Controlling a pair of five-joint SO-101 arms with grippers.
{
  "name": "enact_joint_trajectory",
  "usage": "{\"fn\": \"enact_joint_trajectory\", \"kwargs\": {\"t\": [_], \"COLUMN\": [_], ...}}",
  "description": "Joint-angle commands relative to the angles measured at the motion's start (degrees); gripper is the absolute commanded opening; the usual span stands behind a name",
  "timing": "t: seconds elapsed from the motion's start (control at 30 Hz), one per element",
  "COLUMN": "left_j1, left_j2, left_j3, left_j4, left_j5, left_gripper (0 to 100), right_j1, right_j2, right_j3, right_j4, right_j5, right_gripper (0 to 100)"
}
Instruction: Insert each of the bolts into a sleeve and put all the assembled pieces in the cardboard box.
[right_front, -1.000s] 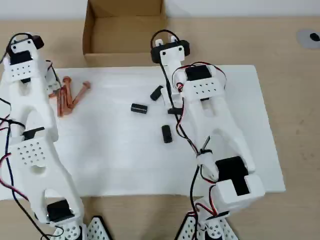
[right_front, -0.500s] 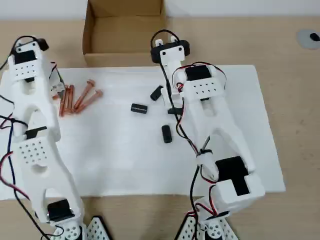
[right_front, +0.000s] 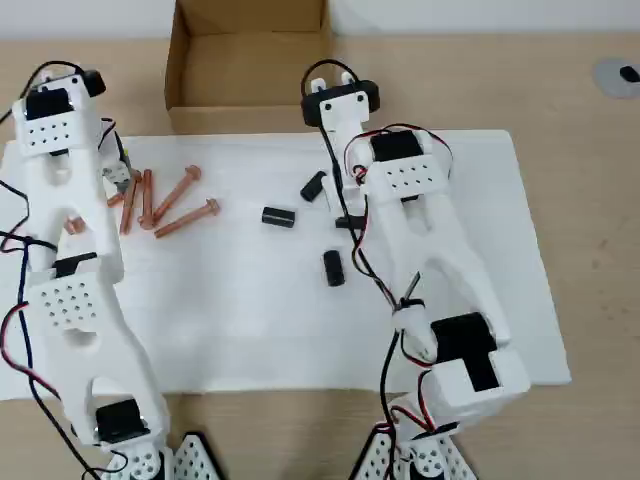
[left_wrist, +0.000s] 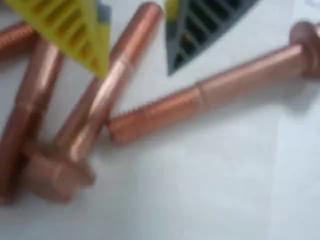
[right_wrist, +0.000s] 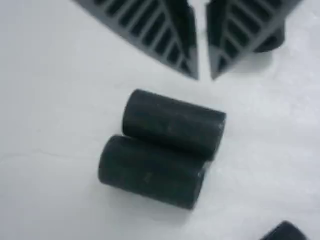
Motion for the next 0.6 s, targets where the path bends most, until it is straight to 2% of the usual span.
{"fn": "enact_joint_trajectory", "kwargs": {"t": [0.0, 0.17, 0.4, 0.57], "left_j1": [1.0, 1.8, 6.2, 7.2], "left_j2": [1.3, 6.3, 7.9, 6.0], "left_j3": [-1.1, -1.7, -1.8, -7.5], "left_j4": [-1.8, -3.8, -5.2, -2.0], "left_j5": [-2.7, -5.8, -5.5, -5.5], "left_gripper": [9, 9, 9, 9], "right_j1": [-0.7, -0.7, -0.7, -0.7], "right_j2": [-0.4, -0.4, -0.3, -0.3], "right_j3": [-2.9, -2.9, -2.9, -2.9], "right_j4": [-0.4, -0.7, -0.7, -0.7], "right_j5": [-0.1, -0.1, -0.1, -0.1], "right_gripper": [1.1, 1.1, 1.1, 1.1]}}
